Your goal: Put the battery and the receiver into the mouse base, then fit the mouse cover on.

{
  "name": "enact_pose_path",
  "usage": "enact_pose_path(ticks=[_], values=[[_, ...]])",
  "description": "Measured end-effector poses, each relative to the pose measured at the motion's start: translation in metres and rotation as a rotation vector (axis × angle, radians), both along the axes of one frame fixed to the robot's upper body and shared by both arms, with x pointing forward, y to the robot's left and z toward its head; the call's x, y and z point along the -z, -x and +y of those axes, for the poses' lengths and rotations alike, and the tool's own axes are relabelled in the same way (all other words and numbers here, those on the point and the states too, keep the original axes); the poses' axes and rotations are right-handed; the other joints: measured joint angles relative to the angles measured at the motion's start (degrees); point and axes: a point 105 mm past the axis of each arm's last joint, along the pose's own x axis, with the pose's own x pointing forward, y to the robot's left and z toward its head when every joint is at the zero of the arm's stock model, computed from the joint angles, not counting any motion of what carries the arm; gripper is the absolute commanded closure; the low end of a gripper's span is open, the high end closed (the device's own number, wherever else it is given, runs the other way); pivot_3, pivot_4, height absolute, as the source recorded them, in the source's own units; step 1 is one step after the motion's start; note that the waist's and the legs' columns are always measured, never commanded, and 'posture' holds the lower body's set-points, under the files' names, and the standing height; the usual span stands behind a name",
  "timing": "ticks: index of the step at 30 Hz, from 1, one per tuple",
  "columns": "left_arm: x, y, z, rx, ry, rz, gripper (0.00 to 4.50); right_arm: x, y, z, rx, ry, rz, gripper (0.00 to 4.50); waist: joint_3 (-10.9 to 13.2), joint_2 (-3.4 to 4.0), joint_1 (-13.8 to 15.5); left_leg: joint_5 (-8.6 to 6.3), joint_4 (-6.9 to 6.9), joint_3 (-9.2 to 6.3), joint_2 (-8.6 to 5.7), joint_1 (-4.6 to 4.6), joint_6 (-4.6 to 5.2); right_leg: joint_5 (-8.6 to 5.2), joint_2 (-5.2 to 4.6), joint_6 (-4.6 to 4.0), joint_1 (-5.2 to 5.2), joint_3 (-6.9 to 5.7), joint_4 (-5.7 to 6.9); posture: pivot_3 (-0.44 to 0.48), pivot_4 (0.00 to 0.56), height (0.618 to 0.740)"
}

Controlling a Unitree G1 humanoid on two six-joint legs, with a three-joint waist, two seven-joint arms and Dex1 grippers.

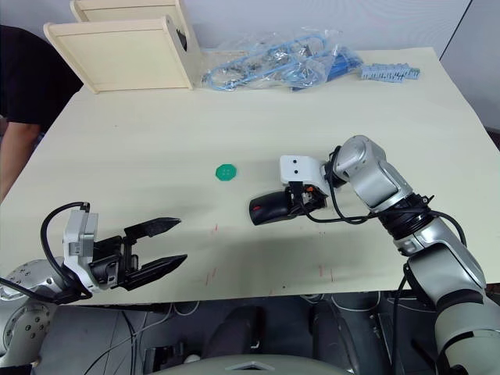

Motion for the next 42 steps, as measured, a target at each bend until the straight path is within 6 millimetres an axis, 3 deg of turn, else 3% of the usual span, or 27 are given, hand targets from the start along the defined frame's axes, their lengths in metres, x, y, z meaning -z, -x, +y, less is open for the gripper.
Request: enact_pose_path(ticks=[42], values=[[-0.0041,-0.0005,-0.0033,0.01,-0.005,-0.021,0.0,0.0002,0.0019,0.0032,0.008,-0.021,0.03,1.34,0.0,0.0,0.0,0.0,0.0,0.0,0.0,0.0,0.0,0.0,0.0,0.0,0.0,0.0,0.0,0.0,0.15,0.74]])
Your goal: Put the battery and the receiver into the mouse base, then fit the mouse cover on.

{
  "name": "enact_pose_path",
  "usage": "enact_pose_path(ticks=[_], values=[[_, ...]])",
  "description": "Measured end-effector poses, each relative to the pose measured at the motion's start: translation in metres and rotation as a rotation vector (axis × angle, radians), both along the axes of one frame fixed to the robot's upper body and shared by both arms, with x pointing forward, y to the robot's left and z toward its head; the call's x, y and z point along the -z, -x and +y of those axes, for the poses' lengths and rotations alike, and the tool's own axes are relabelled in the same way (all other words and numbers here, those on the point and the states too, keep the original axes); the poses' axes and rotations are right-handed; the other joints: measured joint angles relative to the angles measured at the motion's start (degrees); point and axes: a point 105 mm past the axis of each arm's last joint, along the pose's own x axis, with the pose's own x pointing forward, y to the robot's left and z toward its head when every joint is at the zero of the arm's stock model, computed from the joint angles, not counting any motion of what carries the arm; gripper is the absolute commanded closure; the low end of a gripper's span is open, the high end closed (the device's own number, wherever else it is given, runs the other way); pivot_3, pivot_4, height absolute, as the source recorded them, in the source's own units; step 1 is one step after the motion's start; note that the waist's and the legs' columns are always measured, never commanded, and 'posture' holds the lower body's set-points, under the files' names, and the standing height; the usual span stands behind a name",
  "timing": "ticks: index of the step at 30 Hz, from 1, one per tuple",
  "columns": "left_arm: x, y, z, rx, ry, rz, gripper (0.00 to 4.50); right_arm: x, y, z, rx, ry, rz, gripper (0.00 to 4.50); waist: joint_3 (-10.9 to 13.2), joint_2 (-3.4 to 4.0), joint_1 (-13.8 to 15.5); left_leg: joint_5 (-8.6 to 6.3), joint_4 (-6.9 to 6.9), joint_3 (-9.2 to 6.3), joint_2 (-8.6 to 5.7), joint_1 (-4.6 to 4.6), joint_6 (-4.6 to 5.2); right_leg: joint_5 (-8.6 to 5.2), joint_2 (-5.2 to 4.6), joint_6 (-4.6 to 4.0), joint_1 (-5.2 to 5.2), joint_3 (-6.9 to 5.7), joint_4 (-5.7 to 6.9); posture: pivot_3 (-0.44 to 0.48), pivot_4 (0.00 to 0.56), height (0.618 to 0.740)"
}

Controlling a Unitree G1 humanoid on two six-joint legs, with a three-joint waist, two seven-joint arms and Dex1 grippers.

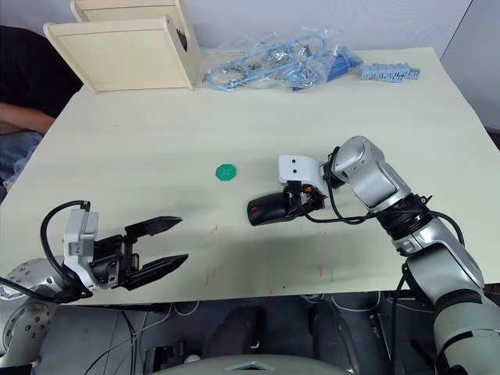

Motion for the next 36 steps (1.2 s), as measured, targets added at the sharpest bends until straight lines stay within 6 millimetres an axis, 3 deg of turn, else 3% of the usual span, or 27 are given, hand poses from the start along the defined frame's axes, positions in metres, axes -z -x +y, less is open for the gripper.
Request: enact_pose_path(ticks=[18,22,32,36], values=[[-0.001,-0.001,0.0,0.001,0.0,-0.004,0.0,-0.002,0.002,0.001,-0.008,-0.006,-0.002,1.34,0.0,0.0,0.01,0.0,0.0,0.0,0.0,0.0,0.0,0.0,0.0,0.0,0.0,0.0,0.0,0.0,0.15,0.74],[-0.001,-0.001,0.0,0.001,0.0,-0.004,0.0,-0.002,0.002,0.001,-0.009,-0.007,0.0,0.09,0.0,0.0,0.01,0.0,0.0,0.0,0.0,0.0,0.0,0.0,0.0,0.0,0.0,0.0,0.0,0.0,0.15,0.74],[-0.001,0.0,0.0,0.002,0.0,-0.004,0.0,-0.003,0.002,0.002,-0.015,-0.014,-0.005,0.09,0.0,0.0,0.01,0.0,0.0,0.0,0.0,0.0,0.0,0.0,0.0,0.0,0.0,0.0,0.0,0.0,0.15,0.74],[-0.001,0.0,0.0,0.002,0.0,-0.003,0.0,-0.022,0.01,0.009,-0.062,-0.124,-0.005,0.09,0.0,0.0,0.01,0.0,0.0,-0.01,0.02,-0.01,0.0,0.0,0.0,0.0,0.0,0.0,-0.01,0.0,0.15,0.74]])
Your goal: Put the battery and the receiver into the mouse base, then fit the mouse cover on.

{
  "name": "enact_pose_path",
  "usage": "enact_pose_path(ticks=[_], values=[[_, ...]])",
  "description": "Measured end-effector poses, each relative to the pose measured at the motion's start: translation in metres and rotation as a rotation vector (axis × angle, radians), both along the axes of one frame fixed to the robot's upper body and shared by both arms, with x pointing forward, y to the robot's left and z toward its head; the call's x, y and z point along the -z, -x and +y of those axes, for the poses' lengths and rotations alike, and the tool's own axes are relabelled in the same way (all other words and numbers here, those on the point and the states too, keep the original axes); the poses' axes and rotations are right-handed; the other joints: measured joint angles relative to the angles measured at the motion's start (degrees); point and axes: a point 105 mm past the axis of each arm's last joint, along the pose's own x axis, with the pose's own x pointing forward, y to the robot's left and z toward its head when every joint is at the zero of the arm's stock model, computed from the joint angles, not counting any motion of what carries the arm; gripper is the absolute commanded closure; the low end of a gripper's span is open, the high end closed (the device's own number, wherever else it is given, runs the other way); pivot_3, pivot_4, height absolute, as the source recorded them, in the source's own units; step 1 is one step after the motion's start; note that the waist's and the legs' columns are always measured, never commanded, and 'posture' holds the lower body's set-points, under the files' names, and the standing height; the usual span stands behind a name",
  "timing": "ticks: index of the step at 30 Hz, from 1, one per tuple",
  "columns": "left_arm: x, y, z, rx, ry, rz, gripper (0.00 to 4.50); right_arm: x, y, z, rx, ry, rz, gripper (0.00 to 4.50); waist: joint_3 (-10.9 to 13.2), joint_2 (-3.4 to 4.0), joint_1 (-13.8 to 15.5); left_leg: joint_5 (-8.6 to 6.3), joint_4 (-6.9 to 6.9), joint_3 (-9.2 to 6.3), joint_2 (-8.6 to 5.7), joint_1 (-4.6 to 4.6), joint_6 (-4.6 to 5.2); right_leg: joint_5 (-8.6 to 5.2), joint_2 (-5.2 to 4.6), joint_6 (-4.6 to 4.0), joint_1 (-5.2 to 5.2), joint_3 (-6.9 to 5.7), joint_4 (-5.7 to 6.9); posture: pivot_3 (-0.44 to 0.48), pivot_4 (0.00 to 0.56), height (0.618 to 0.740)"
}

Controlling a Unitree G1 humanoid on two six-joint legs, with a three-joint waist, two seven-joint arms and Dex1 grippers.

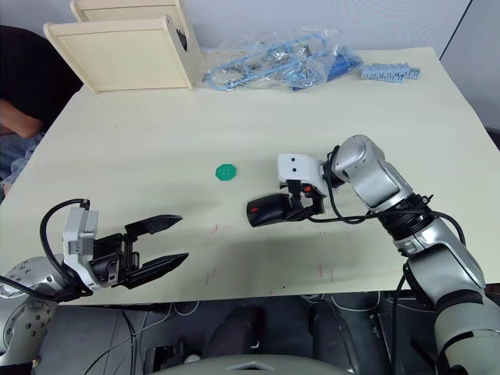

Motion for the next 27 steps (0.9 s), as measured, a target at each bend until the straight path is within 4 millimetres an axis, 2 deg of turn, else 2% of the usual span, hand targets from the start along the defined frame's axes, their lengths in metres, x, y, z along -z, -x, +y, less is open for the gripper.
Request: enact_pose_path(ticks=[2,3,5,8,13,18,27], values=[[0.0,0.0,0.0,0.0,0.0,0.0,0.0,-0.008,0.002,0.004,-0.014,-0.049,-0.004,0.09,0.0,0.0,-0.01,0.0,0.0,-0.01,0.01,0.0,0.0,0.0,0.0,0.0,0.0,0.0,0.0,0.0,0.15,0.74],[0.0,0.0,0.0,0.0,0.0,0.0,0.0,-0.012,0.004,0.007,-0.02,-0.074,-0.002,0.31,0.0,0.0,-0.01,0.0,0.0,-0.01,0.01,0.0,0.0,0.0,0.0,0.0,0.0,0.0,0.01,0.0,0.15,0.74],[0.0,0.0,0.0,0.0,0.0,0.0,0.0,-0.015,0.009,0.015,-0.028,-0.109,0.032,1.03,0.0,0.0,-0.02,0.0,0.0,-0.02,0.05,0.0,0.0,0.0,0.0,0.0,0.0,-0.01,0.01,0.0,0.15,0.74],[0.0,0.0,0.0,0.002,-0.001,0.0,0.0,-0.016,0.016,0.024,-0.043,-0.125,0.046,2.35,0.0,0.0,0.01,0.0,0.0,-0.02,0.08,0.0,0.0,0.0,0.0,0.0,0.0,-0.01,0.0,0.0,0.15,0.74],[0.0,0.0,0.001,0.003,-0.003,0.0,0.0,-0.007,0.019,0.036,-0.047,-0.103,0.043,2.35,0.0,0.01,-0.01,0.0,0.0,-0.02,0.07,-0.01,0.0,0.0,0.0,0.0,-0.01,-0.02,0.01,0.0,0.15,0.74],[0.0,0.0,0.001,0.003,-0.003,0.0,0.0,0.009,0.014,0.038,-0.016,-0.043,0.046,2.35,0.0,0.01,-0.02,0.0,0.0,-0.01,-0.01,-0.01,0.0,0.0,0.0,0.0,-0.01,-0.02,0.0,0.0,0.15,0.74],[0.0,0.0,0.002,0.0,-0.005,0.002,0.0,0.012,0.006,0.051,0.006,-0.022,0.028,2.35,0.01,0.01,-0.13,0.0,0.0,-0.02,-0.01,-0.01,-0.01,0.0,0.0,-0.01,-0.02,-0.02,0.01,0.0,0.15,0.74]])
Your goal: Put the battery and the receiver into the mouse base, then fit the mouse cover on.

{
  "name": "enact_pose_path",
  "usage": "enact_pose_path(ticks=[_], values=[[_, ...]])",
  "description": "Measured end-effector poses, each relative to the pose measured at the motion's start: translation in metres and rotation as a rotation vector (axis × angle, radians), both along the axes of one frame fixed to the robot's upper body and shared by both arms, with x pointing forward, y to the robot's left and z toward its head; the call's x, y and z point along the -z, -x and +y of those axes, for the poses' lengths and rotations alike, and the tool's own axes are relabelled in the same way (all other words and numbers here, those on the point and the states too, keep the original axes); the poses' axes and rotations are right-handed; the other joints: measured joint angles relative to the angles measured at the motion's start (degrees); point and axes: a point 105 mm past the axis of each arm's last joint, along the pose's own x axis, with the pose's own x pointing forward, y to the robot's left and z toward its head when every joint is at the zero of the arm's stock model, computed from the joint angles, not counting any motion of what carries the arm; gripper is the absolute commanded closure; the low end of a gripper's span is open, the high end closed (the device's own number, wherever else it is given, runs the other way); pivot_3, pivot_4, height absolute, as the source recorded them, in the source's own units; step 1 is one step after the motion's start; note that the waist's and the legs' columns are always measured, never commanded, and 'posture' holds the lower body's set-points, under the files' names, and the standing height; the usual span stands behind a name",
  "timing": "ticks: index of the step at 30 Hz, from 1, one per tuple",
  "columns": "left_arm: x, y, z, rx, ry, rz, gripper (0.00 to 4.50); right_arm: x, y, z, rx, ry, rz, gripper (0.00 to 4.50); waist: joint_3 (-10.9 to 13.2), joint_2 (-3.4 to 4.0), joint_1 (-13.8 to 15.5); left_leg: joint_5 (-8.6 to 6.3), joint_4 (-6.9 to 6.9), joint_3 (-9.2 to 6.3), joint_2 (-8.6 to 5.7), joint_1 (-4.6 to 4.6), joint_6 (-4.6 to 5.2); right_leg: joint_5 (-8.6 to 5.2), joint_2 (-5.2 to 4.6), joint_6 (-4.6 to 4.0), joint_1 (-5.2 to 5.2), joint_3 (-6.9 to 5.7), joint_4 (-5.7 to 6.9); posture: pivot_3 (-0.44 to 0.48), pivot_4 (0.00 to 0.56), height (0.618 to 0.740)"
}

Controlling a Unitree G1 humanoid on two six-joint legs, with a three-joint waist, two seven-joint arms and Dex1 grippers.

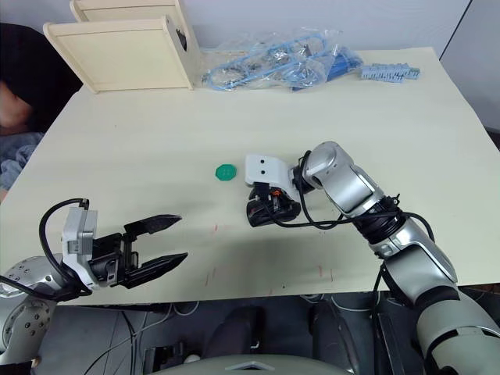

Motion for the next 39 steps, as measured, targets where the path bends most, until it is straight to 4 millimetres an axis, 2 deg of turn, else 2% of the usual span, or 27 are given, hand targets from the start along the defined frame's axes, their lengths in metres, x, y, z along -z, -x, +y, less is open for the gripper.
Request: enact_pose_path(ticks=[3,20,39], values=[[0.001,0.0,0.0,-0.002,-0.002,0.001,0.0,0.004,0.0,0.006,-0.006,0.014,0.008,2.35,0.0,0.01,-0.01,0.0,-0.01,-0.01,0.0,0.0,0.0,0.0,0.0,0.0,-0.01,-0.01,0.01,0.0,0.15,0.74],[0.002,0.001,0.001,-0.01,-0.001,0.009,0.0,0.012,-0.007,0.014,0.03,0.053,0.018,2.35,0.01,0.02,-0.03,0.01,-0.02,-0.03,-0.02,0.0,-0.02,0.0,0.01,-0.01,-0.01,-0.02,0.01,0.0,0.15,0.74],[0.004,0.001,0.001,-0.018,0.002,0.014,0.0,0.024,-0.008,0.015,0.05,0.123,0.021,2.35,0.01,0.02,-0.03,0.02,-0.02,-0.03,-0.03,0.01,-0.03,0.0,0.01,-0.01,-0.01,-0.02,0.01,0.0,0.15,0.74]])
